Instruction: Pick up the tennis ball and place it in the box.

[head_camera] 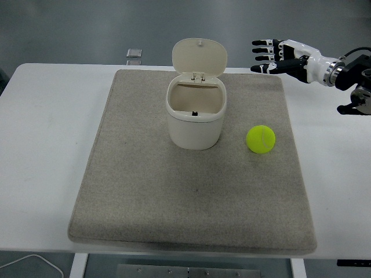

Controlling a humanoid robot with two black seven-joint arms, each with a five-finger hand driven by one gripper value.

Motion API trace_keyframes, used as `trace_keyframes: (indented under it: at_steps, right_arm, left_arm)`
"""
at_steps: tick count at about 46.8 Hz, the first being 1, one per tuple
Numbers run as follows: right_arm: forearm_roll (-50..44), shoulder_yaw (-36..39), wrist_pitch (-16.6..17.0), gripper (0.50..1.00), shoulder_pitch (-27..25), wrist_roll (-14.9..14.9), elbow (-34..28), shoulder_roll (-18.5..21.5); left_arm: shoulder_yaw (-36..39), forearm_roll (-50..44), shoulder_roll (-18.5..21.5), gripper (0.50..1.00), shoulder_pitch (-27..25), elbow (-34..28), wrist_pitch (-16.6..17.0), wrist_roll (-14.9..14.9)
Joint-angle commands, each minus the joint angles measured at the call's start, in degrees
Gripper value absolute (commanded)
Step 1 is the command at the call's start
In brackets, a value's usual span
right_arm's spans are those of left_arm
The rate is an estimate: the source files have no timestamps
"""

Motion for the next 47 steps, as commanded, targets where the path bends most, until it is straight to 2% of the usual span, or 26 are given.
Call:
trace_keyframes:
  at_steps: [1,21,30,47]
  right_arm:
    - [-3.31,-0.41,0.45,0.913,-0.09,0.12,2.46,-1.8]
    - [-22.65,-2.52,0.8,0.913,0.08,1.26,17.32,-11.12]
    - [-25.2,-2.52,0.89,0.913,0.0,1.44,21.19,-12.7]
    - [-31.01,-5.07,0.98,0.913,-0.09,1.53,22.6,-12.7]
  left_arm:
    - [0.02,0.0,0.0,0.996,-0.09,0.02,-0.02,0.0]
    - [-0.07,0.0,0.0,0.996,0.0,0.02,0.07,0.0]
    - [0.02,0.0,0.0,0.996,0.0,-0.07,-0.02,0.0]
    - [0.02,0.0,0.0,0.996,0.0,-0.07,0.07,0.0]
